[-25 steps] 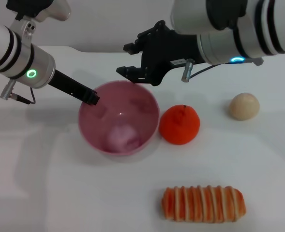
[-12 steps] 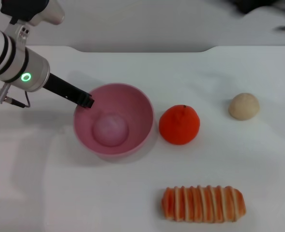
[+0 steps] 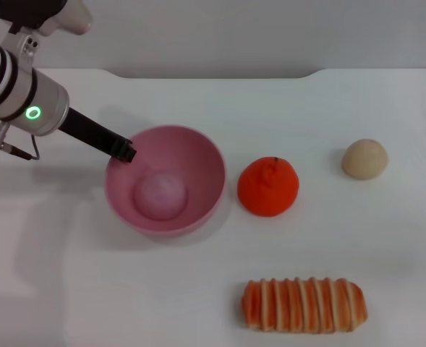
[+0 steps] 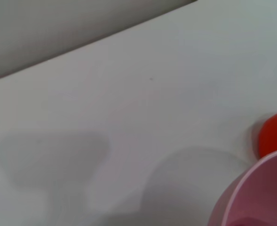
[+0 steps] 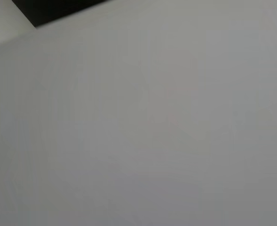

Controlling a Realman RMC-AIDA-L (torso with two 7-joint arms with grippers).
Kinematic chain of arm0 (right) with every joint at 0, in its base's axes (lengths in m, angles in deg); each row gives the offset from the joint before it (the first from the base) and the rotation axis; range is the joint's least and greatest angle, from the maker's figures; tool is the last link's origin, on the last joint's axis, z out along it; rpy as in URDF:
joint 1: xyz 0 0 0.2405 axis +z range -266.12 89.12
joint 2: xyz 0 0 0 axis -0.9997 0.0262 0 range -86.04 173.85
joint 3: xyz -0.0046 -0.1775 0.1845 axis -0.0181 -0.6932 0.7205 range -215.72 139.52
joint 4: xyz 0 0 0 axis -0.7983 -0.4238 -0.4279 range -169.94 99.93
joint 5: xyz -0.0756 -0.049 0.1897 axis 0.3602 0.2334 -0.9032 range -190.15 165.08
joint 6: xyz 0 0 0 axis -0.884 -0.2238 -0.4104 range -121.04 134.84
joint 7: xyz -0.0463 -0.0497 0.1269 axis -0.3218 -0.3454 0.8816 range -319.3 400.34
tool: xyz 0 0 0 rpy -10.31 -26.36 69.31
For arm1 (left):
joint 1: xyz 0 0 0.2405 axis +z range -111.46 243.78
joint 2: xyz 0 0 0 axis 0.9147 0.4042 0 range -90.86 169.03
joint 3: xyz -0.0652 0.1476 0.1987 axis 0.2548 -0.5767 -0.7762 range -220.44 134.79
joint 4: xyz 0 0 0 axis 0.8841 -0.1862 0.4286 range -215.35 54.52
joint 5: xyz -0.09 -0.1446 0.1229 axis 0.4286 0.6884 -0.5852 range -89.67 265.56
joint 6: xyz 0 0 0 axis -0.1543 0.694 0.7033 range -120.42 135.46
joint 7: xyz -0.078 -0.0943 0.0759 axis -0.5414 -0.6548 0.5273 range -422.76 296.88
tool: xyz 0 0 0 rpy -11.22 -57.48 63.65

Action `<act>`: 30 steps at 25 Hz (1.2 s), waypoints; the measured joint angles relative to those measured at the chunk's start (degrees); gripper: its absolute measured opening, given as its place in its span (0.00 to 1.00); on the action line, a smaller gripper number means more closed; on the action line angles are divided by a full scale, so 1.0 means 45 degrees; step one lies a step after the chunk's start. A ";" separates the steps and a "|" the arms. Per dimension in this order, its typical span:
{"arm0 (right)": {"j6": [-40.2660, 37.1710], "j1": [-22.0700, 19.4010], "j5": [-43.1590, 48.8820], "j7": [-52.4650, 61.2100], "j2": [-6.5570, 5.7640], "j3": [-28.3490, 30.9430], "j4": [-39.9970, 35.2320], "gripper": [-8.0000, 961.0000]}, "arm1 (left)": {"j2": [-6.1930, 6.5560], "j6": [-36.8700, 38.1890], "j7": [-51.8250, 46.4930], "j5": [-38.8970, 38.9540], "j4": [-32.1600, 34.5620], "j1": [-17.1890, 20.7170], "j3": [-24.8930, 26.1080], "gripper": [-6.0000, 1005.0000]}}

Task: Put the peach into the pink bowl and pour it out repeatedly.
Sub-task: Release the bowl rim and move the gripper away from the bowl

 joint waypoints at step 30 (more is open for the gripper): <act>0.0216 0.0721 0.0431 -0.2055 -0.0039 -0.0008 0.2326 0.48 | 0.0129 0.0588 -0.0124 -0.0452 -0.0720 0.0179 -0.0595 0.05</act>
